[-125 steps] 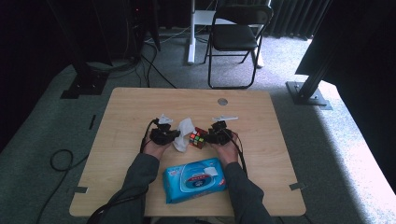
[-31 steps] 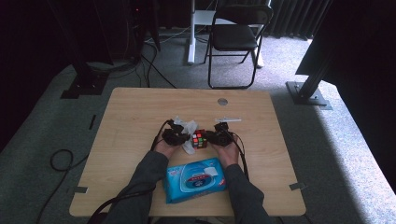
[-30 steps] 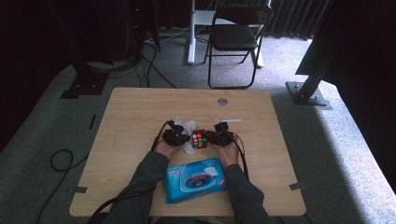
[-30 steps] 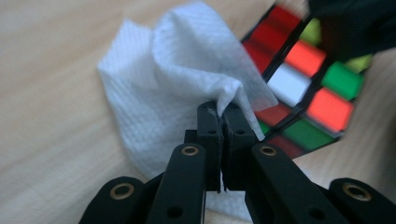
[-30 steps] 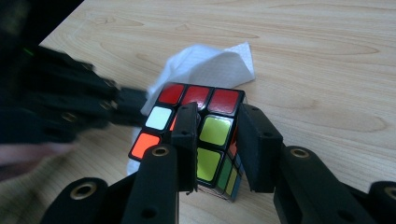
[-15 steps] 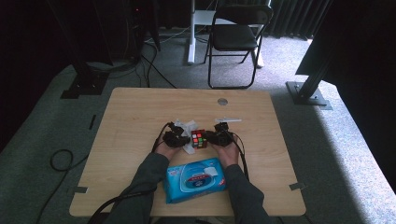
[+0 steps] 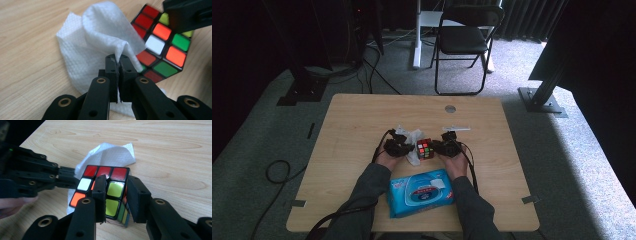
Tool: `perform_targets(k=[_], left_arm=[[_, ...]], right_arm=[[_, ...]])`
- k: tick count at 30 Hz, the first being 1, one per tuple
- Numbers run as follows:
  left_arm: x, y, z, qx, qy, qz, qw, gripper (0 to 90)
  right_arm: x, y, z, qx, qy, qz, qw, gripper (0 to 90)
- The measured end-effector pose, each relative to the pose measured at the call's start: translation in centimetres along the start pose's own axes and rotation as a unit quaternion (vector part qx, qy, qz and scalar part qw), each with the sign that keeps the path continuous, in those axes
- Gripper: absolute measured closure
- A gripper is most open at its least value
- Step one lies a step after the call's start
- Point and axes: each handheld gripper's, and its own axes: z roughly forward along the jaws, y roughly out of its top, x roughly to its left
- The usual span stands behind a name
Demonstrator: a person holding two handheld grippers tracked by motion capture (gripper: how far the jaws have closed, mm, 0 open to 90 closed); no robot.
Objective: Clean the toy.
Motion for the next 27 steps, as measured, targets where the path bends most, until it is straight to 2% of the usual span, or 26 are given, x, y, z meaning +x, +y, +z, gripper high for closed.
perform_targets(k=[13,17,27], left_arm=[[-0.8,0.4,-1.6,-0.026,-0.014,0.008,0.9995,87.1],[-1.3,0.5,-1.7,-0.026,-0.017,0.019,0.9993,87.2],[-1.7,0.4,-1.3,-0.018,-0.016,0.026,0.9994,87.7]], right_arm=[[0.1,0.0,0.0,0.0,-0.002,0.002,1.0,70.1],[0.1,0.0,0.0,-0.001,-0.002,0.003,1.0,70.1],[0.1,0.0,0.0,-0.001,-0.003,0.004,1.0,70.1]])
